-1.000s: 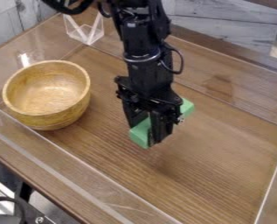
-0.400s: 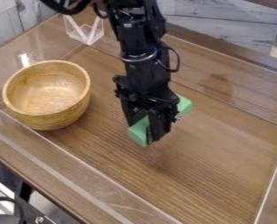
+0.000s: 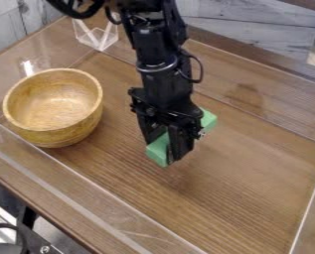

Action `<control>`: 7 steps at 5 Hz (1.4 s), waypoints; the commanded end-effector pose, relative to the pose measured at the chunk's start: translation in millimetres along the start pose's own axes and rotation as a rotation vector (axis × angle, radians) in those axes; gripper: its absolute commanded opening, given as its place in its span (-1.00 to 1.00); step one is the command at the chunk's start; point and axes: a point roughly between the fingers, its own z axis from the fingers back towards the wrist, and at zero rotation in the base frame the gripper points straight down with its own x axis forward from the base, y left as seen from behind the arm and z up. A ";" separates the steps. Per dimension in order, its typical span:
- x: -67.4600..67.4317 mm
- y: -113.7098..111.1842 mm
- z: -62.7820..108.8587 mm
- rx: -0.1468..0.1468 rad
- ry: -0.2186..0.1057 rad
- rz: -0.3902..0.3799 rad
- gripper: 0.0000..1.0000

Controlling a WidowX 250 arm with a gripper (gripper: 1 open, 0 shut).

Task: Remove the green block from inside the brown bowl and put it on the table

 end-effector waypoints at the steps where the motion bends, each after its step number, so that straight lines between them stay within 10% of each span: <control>1: 11.7 3.6 11.3 0.009 -0.053 -0.008 -1.00; 7: 19.3 9.5 6.8 -0.011 -0.059 -0.006 -1.00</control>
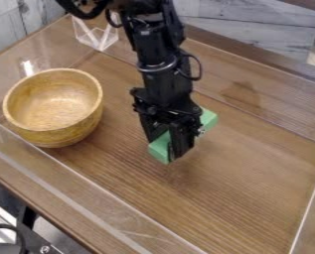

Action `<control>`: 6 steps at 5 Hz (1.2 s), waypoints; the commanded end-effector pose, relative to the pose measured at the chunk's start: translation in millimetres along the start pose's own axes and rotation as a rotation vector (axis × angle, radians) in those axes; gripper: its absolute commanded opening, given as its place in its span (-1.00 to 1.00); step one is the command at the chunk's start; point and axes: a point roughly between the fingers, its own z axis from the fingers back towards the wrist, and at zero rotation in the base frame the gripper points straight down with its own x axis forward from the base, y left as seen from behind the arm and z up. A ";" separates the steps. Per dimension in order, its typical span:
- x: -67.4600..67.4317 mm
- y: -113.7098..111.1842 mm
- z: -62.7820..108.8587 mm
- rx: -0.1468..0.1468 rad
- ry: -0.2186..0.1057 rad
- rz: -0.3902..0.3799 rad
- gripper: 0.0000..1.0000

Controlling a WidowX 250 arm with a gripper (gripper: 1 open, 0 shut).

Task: Remove the green block from inside the brown bowl and put it on the table

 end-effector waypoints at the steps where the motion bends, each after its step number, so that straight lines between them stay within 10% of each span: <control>1: 12.4 3.5 12.6 0.009 -0.057 0.001 -1.00; 6: 16.7 7.5 10.1 -0.008 -0.056 0.005 -1.00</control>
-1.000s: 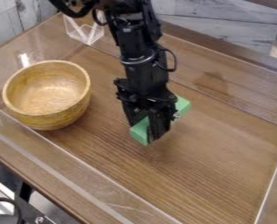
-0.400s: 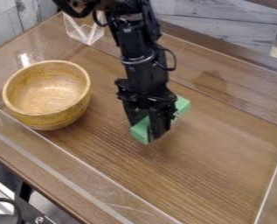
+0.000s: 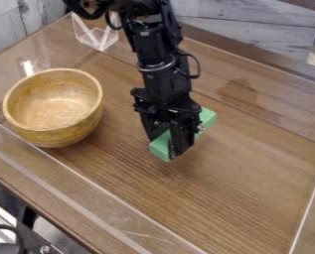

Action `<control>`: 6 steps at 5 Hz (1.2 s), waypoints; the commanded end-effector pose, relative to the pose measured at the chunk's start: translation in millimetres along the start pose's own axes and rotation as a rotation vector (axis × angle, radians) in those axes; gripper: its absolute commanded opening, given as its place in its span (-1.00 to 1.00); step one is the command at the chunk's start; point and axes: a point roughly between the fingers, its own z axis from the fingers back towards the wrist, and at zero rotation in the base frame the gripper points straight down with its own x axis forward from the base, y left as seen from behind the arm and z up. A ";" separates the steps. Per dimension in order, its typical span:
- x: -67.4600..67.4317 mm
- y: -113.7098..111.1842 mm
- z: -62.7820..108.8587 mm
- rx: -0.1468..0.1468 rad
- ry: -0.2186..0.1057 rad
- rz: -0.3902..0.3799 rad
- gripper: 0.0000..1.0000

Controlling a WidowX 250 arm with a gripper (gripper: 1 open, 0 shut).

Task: Remove the green block from inside the brown bowl and put it on the table

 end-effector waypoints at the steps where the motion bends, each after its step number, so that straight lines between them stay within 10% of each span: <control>1: 11.6 2.6 13.3 0.009 -0.054 -0.010 -1.00; 6: 16.2 7.8 11.4 -0.006 -0.051 -0.003 -1.00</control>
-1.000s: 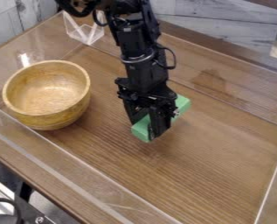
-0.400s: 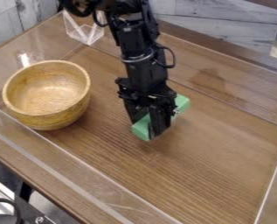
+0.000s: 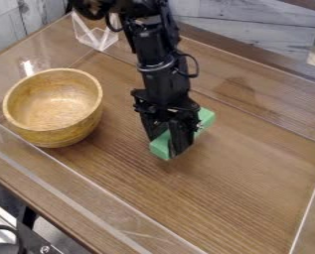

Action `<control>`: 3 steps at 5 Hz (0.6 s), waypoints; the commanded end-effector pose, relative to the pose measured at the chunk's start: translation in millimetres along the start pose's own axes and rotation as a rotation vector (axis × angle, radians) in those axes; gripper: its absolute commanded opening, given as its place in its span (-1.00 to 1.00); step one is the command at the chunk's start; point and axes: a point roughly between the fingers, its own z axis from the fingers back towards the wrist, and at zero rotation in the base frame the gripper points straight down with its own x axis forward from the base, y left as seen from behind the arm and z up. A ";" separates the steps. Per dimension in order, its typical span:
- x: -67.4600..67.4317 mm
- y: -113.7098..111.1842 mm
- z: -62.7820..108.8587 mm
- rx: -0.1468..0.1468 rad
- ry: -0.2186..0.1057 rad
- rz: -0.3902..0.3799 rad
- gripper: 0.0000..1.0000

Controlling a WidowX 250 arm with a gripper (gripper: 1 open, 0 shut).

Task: Remove the green block from inside the brown bowl and put it on the table

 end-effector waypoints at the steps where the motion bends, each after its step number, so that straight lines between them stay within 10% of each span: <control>1: 11.2 1.9 14.5 0.009 -0.053 -0.010 -1.00; 3: 12.9 3.8 13.9 0.003 -0.051 -0.005 -1.00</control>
